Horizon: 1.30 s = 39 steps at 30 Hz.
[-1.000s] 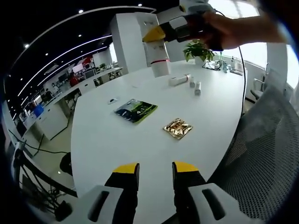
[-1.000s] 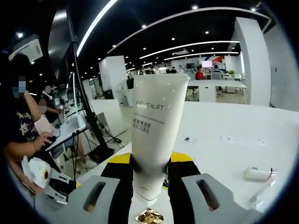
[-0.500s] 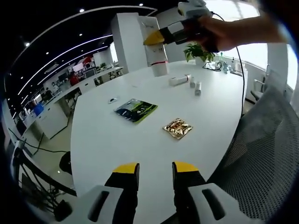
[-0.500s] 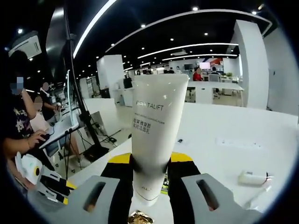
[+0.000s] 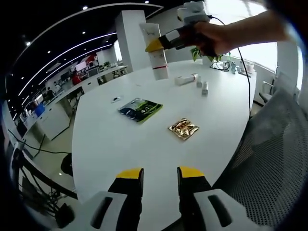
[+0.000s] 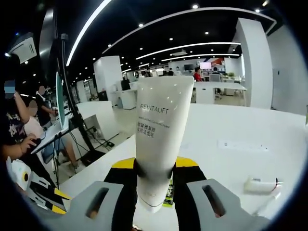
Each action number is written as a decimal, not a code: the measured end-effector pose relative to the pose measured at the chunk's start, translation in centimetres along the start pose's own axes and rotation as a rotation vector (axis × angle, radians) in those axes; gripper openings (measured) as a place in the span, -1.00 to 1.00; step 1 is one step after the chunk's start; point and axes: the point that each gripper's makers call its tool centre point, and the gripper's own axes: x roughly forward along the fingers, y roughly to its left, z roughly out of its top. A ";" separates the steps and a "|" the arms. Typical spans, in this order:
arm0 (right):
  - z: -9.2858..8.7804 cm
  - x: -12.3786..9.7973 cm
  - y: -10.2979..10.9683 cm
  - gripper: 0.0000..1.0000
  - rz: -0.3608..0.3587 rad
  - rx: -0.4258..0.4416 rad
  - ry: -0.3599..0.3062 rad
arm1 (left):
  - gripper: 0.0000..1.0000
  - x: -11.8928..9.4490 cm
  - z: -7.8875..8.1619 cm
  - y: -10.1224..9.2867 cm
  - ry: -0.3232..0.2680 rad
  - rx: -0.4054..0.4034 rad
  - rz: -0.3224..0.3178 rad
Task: Arrange the skincare products in the storage area until every visible bottle or jar stands upright without overlapping.
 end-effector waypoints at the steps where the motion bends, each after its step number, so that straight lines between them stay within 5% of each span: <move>1: 0.0 0.0 0.0 -0.50 -0.001 0.000 0.001 | -0.42 0.0 0.0 0.0 0.002 0.000 0.000; 14: -1.8 -0.2 -0.7 -0.50 -0.023 -0.002 0.039 | -0.42 0.0 -0.1 0.1 -0.002 -0.005 0.007; 39: -5.6 3.6 -5.0 -0.50 -0.084 0.078 0.100 | -0.42 -0.5 0.2 1.0 -0.019 -0.041 0.043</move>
